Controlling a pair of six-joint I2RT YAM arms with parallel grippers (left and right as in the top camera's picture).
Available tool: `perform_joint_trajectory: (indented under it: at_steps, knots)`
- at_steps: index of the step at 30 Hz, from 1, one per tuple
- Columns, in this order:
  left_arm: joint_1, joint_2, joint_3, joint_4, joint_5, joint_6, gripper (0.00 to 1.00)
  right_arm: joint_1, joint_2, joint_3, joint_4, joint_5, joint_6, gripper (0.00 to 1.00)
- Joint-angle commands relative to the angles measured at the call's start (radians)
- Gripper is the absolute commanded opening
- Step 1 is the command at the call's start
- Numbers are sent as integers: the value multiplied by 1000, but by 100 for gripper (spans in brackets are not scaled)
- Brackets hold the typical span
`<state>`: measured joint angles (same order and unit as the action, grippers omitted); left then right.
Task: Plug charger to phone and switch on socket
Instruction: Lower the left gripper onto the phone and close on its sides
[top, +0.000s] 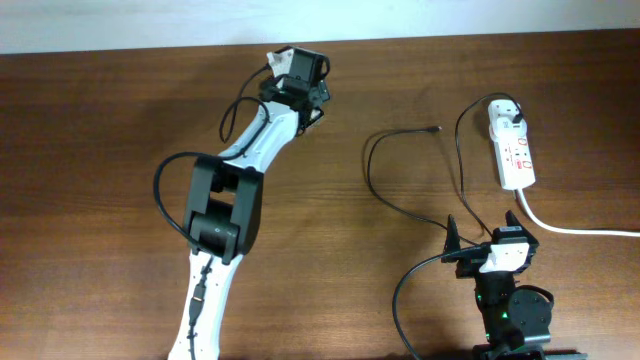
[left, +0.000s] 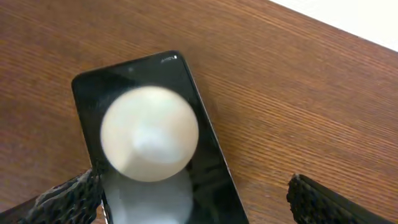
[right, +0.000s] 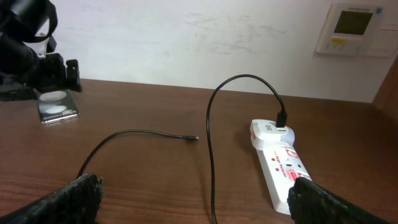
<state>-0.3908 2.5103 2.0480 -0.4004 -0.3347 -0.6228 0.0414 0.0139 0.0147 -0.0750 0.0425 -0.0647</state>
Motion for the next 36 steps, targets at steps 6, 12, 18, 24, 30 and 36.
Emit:
perform_joint_trajectory:
  at_steps: [6, 12, 18, 24, 30, 36]
  knots:
    - [-39, 26, 16, -70, -196, -197, 99, -3, -10, -9, -3, -5, -6, 99]
    - [-39, 77, 16, -81, -203, -222, 99, -3, -10, -9, -3, -6, -6, 99]
    - [-39, 91, 16, -80, -181, -222, 99, -3, -10, -9, -3, -6, -6, 99]
    - [-40, 93, 16, -114, -98, -213, 99, -3, -10, -9, -3, -6, -6, 99]
    - [-64, 95, 16, -132, -82, -214, 99, -3, -10, -9, -3, -5, -6, 99]
    - [-72, 148, 16, -141, -98, -214, 99, -3, -10, -9, -3, -6, -6, 99]
